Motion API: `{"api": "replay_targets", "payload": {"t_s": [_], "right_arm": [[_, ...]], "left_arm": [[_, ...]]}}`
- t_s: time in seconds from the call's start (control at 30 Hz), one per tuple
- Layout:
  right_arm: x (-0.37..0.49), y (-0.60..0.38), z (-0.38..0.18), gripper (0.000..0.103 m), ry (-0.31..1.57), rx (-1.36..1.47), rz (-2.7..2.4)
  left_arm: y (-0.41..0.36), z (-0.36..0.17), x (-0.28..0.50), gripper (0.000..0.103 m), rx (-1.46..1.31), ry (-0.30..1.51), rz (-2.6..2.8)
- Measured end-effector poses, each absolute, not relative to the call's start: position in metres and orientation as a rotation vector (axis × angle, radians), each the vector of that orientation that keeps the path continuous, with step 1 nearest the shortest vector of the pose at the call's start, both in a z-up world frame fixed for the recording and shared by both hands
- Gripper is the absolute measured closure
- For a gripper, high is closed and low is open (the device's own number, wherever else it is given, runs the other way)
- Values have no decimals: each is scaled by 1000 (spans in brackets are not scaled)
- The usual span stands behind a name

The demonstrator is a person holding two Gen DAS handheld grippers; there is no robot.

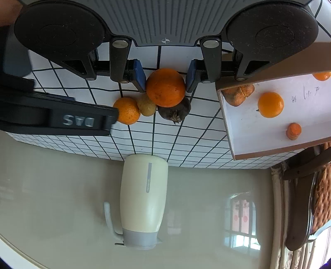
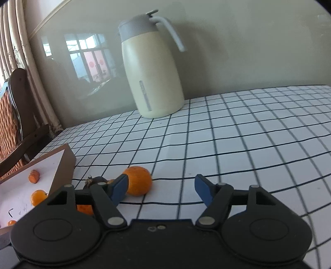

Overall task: Organize fruits
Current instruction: 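Close the right gripper on another mandarin orange while the left gripper holds its orange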

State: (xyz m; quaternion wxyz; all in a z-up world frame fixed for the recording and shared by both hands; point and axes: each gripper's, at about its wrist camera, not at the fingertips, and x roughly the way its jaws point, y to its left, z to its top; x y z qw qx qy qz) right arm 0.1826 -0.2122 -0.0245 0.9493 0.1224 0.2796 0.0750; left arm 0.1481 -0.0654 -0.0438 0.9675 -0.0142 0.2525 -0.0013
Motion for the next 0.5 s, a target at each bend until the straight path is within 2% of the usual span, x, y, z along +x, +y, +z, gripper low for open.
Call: {"api": "replay_targets", "payload": {"t_s": [0.1, 0.33, 0.5], "right_arm": [[190, -207, -26, 48, 584, 263, 171], [201, -201, -27, 49, 599, 273, 197], [206, -197, -28, 62, 607, 282, 215]], "left_arm": [[-64, -44, 148, 61, -31, 513, -7], [-64, -44, 150, 61, -32, 521, -15], [-64, -45, 151, 61, -34, 528, -15]]}}
